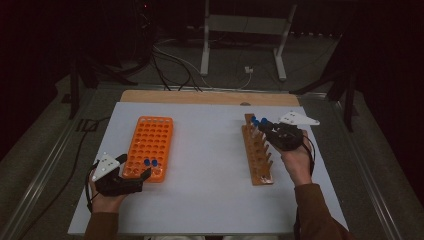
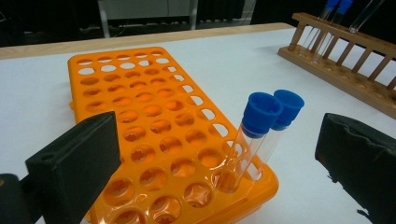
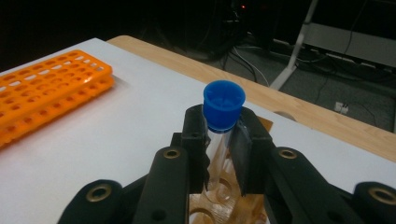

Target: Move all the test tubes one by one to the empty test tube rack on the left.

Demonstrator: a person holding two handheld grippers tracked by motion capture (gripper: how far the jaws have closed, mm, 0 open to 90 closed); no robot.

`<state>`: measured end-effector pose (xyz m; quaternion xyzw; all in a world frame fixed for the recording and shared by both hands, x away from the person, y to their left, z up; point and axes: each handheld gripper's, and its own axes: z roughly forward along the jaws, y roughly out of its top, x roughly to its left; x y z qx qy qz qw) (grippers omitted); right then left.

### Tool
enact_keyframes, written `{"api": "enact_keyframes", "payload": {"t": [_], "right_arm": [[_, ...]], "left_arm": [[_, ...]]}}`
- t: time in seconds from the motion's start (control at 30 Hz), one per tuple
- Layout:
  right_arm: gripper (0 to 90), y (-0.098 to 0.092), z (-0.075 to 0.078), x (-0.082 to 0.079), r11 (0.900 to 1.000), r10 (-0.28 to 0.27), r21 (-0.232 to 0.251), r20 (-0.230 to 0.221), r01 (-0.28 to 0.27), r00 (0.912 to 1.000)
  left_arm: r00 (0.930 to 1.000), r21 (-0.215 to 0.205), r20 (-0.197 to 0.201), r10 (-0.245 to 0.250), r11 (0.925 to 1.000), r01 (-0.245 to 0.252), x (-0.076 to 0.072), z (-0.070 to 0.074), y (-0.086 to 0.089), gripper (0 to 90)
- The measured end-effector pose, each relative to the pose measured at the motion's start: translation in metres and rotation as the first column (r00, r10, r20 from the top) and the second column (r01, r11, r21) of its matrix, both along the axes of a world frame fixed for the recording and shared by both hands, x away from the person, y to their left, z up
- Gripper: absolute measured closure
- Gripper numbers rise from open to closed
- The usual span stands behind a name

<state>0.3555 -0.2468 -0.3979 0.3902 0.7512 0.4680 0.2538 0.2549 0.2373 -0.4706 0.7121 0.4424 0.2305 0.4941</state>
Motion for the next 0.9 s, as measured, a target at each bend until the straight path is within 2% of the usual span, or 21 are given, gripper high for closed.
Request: {"api": "enact_keyframes", "payload": {"t": [0.23, 0.47, 0.73, 0.9], "right_arm": [[76.4, 0.012, 0.001, -0.003, 0.999, 0.04, 0.006, 0.005, -0.04, 0.9992], [76.3, 0.03, -0.002, -0.004, 0.996, 0.087, -0.01, -0.002, -0.087, 0.9962], [76.3, 0.046, -0.003, -0.005, 0.99, 0.137, -0.006, -0.022, -0.138, 0.9903], [76.4, 0.056, 0.0, -0.007, 0.985, 0.17, -0.005, -0.028, -0.171, 0.985]], "left_arm": [[0.9999, -0.002, 0.01, -0.009, 1.0, 0.009, -0.001, 0.003, -0.002, 1.0], [0.9984, -0.015, 0.04, -0.039, 0.9991, 0.039, -0.003, 0.016, -0.01, 1.4], [0.9934, -0.008, 0.078, -0.085, 0.9963, 0.085, 0.0, 0.031, -0.031, 1.4], [0.9886, -0.006, 0.091, -0.12, 0.9927, 0.121, 0.006, 0.039, -0.05, 1.3]]}}
